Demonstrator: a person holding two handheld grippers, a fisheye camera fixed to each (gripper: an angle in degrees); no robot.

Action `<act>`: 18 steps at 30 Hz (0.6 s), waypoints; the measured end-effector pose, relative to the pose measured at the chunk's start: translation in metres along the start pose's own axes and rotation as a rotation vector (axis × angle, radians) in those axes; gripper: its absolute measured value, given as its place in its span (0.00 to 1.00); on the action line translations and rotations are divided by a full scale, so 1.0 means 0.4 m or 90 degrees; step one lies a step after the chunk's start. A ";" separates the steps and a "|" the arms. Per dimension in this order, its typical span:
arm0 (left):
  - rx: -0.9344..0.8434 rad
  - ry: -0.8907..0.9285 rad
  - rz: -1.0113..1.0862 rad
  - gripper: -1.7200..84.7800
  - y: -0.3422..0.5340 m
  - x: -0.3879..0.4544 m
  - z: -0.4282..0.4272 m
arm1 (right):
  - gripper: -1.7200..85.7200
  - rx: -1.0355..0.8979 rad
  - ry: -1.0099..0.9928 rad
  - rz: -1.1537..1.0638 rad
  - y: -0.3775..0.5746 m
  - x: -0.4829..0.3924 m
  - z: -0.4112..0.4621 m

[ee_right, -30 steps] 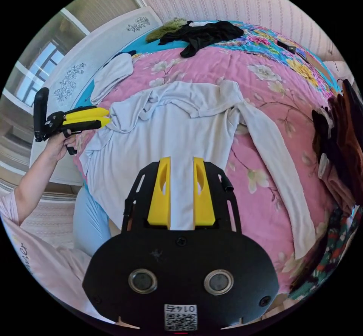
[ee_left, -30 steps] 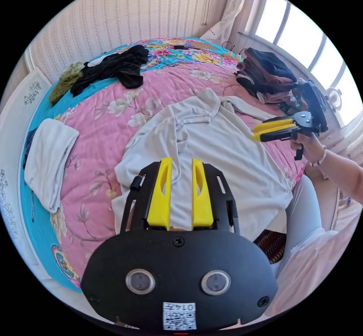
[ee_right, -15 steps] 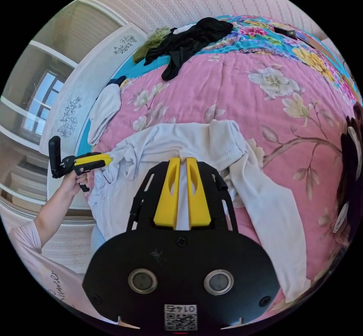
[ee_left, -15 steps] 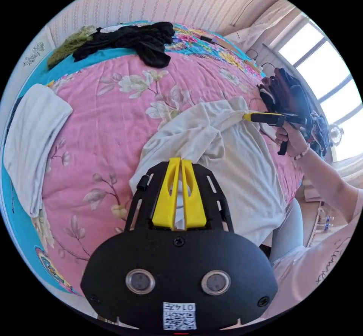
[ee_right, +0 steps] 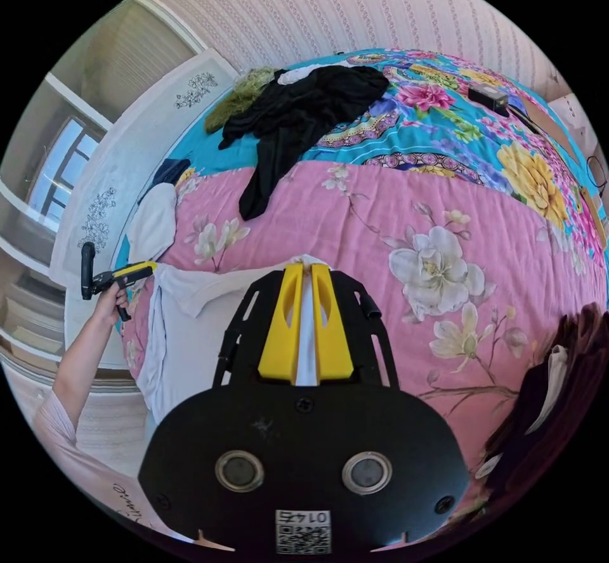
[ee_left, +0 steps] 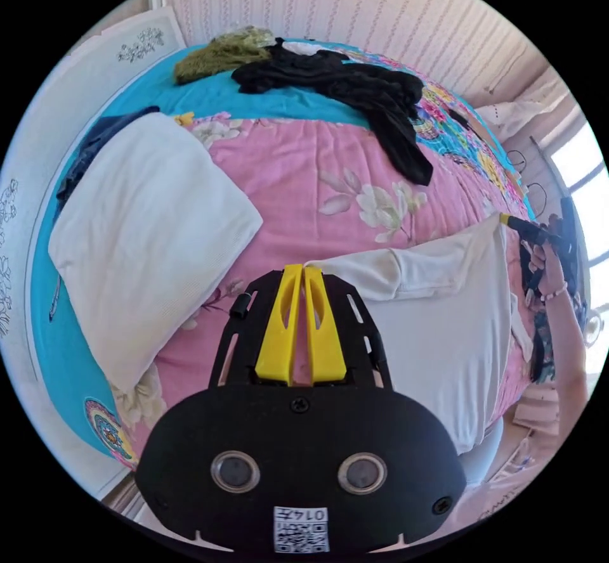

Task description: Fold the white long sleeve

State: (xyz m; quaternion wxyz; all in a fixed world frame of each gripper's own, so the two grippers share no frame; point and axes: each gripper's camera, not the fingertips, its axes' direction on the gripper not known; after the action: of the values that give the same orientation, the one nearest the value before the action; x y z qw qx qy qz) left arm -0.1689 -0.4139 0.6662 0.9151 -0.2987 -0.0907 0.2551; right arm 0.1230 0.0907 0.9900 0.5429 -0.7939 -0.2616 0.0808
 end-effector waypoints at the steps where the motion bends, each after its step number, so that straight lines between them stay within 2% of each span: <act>1: -0.022 -0.006 -0.010 0.01 -0.002 0.004 0.017 | 0.05 -0.019 -0.006 0.016 -0.005 0.013 0.026; 5: 0.042 -0.014 0.000 0.06 0.003 0.039 -0.058 | 0.07 -0.024 0.004 0.009 0.006 0.027 0.054; 7: 0.115 -0.036 0.101 0.08 0.016 0.111 -0.153 | 0.09 -0.003 -0.013 -0.007 0.022 0.034 0.029; 10: 0.156 -0.023 0.262 0.09 0.035 0.254 -0.228 | 0.11 0.047 -0.014 -0.048 0.058 0.043 -0.022; 13: 0.116 0.036 0.389 0.11 0.034 0.409 -0.200 | 0.11 0.080 0.016 -0.067 0.097 0.063 -0.048; 16: 0.032 -0.054 0.465 0.12 0.009 0.528 -0.101 | 0.12 0.045 0.057 -0.085 0.115 0.076 -0.016; 18: 0.011 -0.073 0.445 0.11 -0.015 0.548 -0.066 | 0.12 0.024 0.093 -0.094 0.122 0.083 0.017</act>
State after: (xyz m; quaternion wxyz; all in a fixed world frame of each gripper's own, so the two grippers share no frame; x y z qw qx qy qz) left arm 0.0291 -0.3169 0.6514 0.7683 -0.2890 -0.0321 0.5702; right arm 0.1645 0.0997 0.9484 0.5798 -0.7659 -0.2776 -0.0132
